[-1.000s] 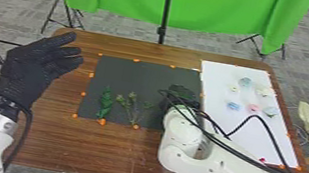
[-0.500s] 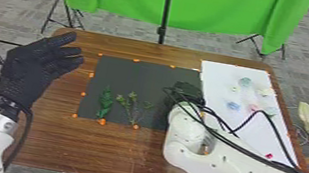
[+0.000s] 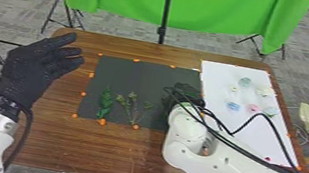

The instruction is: Arrange flowers

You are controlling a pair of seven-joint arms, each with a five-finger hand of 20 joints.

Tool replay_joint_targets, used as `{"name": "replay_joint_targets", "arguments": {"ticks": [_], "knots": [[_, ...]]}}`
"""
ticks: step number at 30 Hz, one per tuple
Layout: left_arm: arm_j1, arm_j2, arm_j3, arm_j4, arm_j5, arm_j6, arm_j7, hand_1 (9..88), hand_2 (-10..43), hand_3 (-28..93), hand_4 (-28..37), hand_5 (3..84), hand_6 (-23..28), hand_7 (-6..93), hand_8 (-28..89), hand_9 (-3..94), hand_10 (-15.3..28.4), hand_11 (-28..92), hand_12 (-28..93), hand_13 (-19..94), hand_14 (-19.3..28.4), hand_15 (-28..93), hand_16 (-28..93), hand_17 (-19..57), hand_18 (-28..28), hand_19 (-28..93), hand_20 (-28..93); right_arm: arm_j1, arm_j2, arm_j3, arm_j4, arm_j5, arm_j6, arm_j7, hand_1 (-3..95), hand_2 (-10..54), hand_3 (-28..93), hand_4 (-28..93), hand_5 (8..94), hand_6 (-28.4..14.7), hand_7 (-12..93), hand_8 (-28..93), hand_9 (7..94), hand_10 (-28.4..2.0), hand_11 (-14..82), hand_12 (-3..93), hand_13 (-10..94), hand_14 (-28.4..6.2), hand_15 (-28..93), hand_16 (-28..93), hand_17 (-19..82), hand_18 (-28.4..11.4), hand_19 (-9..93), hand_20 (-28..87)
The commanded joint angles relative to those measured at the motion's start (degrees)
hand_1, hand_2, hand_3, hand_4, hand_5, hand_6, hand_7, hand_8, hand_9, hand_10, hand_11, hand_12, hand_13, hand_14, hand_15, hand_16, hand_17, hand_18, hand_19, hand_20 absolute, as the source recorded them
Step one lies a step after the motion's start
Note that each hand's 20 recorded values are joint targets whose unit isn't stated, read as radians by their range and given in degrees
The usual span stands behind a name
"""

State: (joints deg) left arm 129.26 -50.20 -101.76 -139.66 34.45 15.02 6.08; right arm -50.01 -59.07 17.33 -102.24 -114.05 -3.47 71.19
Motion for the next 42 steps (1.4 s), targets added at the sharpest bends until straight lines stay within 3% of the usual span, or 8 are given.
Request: {"name": "replay_joint_targets", "arguments": {"ticks": [1,6,11,13,22,26,34,42], "knots": [[1.6,-0.18,-0.25,-0.50,0.19,1.21,0.04,22.8,8.4,79,-20.6,41.5,12.6,13.0,-8,34.6,23.0,33,11,24,28.4,55,-11,-9.6,28.2,62,2,-0.2,0.5,0.5,-0.9,-0.8,-0.3,0.2,37.3,-9.4,70,-22,83.5,-3.4,20,-10,91.7,-12.9,36.1,20.3,89,-7.1,65,18,45,-20.9,93,-13],[2.1,-0.32,-0.28,-0.59,0.07,1.26,0.59,22.9,8.4,79,-20.5,41.5,12.6,12.9,-8,34.6,23.0,33,11,24,28.4,55,-11,-9.6,28.2,62,2,-1.6,1.9,3.7,-3.1,-1.6,0.6,0.3,37.0,-8.9,70,-21,83.6,-3.4,20,-10,91.8,-13.0,35.9,20.3,89,-7.2,65,18,45,-20.8,93,-13],[3.1,-0.47,-1.09,-1.08,0.18,1.62,0.80,22.8,8.4,79,-20.5,41.5,12.6,12.9,-8,34.6,22.9,33,11,24,28.4,55,-11,-9.6,28.1,62,2,-4.1,5.3,8.6,-7.0,-3.6,5.9,-1.1,36.7,-8.5,70,-21,83.5,-3.6,20,-10,91.7,-13.2,35.3,20.2,89,-7.4,64,18,45,-20.7,93,-15],[2.6,-0.70,-0.90,-0.88,0.13,1.25,0.56,22.8,8.4,79,-20.6,41.5,12.6,12.9,-8,34.6,23.0,33,11,24,28.4,55,-11,-9.6,28.2,62,2,-4.3,7.1,10.0,-8.2,-3.3,7.8,-1.3,36.3,-8.2,70,-21,80.9,-4.2,19,-11,90.4,-14.4,31.2,19.0,88,-8.4,61,17,45,-21.1,92,-21],[2.9,-0.61,-0.88,-0.90,-0.06,1.12,0.88,21.7,8.5,77,-22.4,41.3,12.5,12.9,-8,34.2,22.9,32,11,24,28.4,55,-11,-9.6,28.2,62,1,-7.7,13.3,18.1,-9.0,-1.2,12.2,-1.1,34.8,-7.6,71,-21,63.2,-6.8,11,-11,82.4,-17.4,23.8,16.0,84,-10.9,55,16,43,-23.3,89,-23],[2.5,-1.02,-0.63,-0.78,0.11,0.70,0.65,21.5,8.5,77,-23.0,41.2,12.4,12.8,-8,34.2,22.8,32,11,24,28.4,55,-11,-9.6,28.2,62,1,-8.7,15.0,19.7,-7.9,-0.3,11.9,0.0,34.4,-7.5,71,-21,58.4,-5.8,10,-10,81.2,-17.7,23.3,15.7,83,-11.2,55,15,45,-23.2,89,-23],[2.9,-0.57,-0.36,-0.78,-0.14,0.86,1.69,21.6,8.3,78,-22.9,41.3,12.4,12.8,-8,34.3,22.8,32,11,24,28.4,55,-11,-9.6,28.2,62,1,-11.6,15.7,21.2,-4.9,2.8,6.6,2.7,34.5,-7.6,71,-21,56.8,-5.9,10,-11,82.3,-17.6,23.3,15.5,85,-10.7,55,15,48,-22.4,91,-24],[2.1,-0.12,0.18,-0.51,-0.37,1.42,2.14,21.7,8.1,78,-22.8,41.4,12.5,12.8,-8,34.4,22.8,32,11,24,28.4,55,-11,-9.6,28.2,62,1,-9.1,15.8,16.5,-1.2,5.4,5.5,1.9,35.4,-9.1,70,-21,52.1,-5.9,9,-10,82.0,-17.8,23.2,15.5,85,-10.6,55,15,48,-22.1,91,-26]]}}
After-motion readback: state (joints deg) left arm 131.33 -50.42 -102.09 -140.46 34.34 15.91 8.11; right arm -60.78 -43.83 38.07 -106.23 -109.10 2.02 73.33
